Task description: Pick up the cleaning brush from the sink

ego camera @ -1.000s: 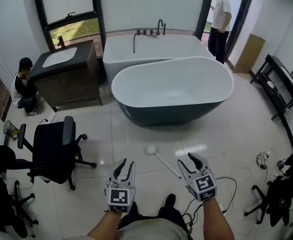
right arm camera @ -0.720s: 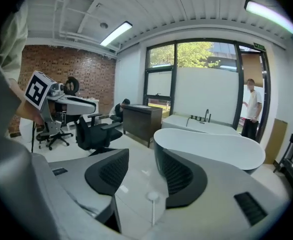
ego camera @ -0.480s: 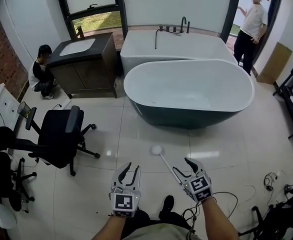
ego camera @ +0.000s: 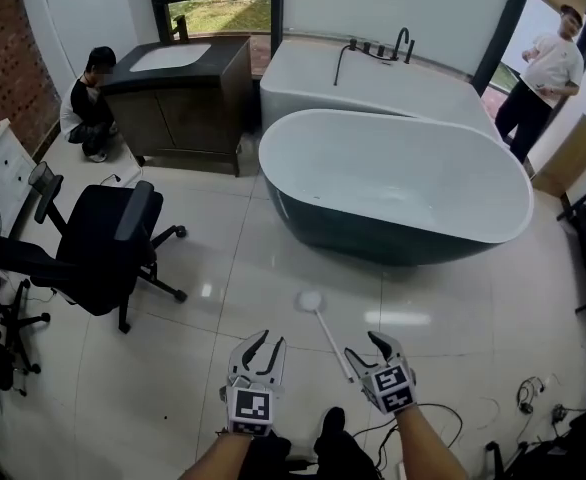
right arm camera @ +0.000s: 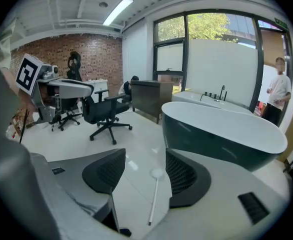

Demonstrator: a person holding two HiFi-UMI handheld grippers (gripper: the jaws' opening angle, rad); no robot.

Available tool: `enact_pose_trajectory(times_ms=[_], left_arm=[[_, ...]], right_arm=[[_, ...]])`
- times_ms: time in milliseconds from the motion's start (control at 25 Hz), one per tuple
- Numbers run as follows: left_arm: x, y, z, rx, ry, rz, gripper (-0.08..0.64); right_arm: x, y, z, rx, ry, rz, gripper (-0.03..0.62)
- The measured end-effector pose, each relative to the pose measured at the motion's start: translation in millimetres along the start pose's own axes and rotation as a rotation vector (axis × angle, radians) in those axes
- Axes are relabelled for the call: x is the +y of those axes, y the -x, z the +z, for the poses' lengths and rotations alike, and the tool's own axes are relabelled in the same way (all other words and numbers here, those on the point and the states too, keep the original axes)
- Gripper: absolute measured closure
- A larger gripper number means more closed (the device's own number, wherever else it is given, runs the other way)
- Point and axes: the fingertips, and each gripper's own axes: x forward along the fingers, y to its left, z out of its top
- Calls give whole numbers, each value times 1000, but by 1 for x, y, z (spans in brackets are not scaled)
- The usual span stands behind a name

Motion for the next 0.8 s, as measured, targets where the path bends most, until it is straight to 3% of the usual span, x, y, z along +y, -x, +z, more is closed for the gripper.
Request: enact_pose_trajectory(times_ms=[160, 560, 800], left_arm=[[-12, -71, -90, -12, -2, 4, 459], [-45, -250, -410, 96, 6, -18, 460], [-33, -320, -519, 115, 39, 8, 470]], right_arm=[[-19, -89, -96, 56, 37, 39, 367], [-63, -327, -375, 160, 16, 70, 367], [-72, -430, -470, 186, 5, 89, 367]])
